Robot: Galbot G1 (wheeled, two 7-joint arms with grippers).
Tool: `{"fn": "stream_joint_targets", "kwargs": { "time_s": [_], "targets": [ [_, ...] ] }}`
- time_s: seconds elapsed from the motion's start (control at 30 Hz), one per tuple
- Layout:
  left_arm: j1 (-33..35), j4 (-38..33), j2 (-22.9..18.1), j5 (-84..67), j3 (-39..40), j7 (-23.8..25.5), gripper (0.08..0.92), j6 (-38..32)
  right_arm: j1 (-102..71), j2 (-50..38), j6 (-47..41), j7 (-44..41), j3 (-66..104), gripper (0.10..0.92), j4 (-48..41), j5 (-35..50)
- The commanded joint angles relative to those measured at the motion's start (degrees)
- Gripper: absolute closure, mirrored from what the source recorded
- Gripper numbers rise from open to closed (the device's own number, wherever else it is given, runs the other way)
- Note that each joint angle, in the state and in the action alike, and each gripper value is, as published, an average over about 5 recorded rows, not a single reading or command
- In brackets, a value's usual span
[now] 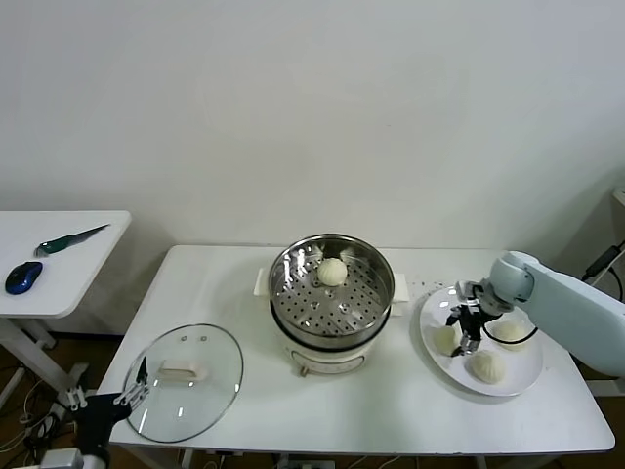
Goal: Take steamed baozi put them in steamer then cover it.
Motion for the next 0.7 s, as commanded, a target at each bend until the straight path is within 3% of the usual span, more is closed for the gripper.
{"fn": "stream_joint_targets", "kwargs": {
  "time_s": [0.03,0.33,0.5,0.7],
  "targets": [
    [0.1,-0.3,0.1,0.0,0.0,0.0,0.177,0.0,2.6,-0.6,0.3,0.0,-0.9,0.337,0.3,1.3],
    [0.7,-1.4,0.2,0.0,0.3,-0.1,0.177,0.4,29.6,-2.9,0.9,-0.1,-20.3,0.338,2.6,15.8],
    [0.9,-1.7,0.2,1.1,1.7,-0.1,0.177,0.2,47.5,1.5,-0.3,-0.1,-34.4,0.338,4.3,27.3],
    [0.9,-2.7,0.4,2.6,3.4,0.0,0.177,0.3,53.1,7.4,-3.9,1.4,-37.9,0.338,8.8,34.8]
  ]
}}
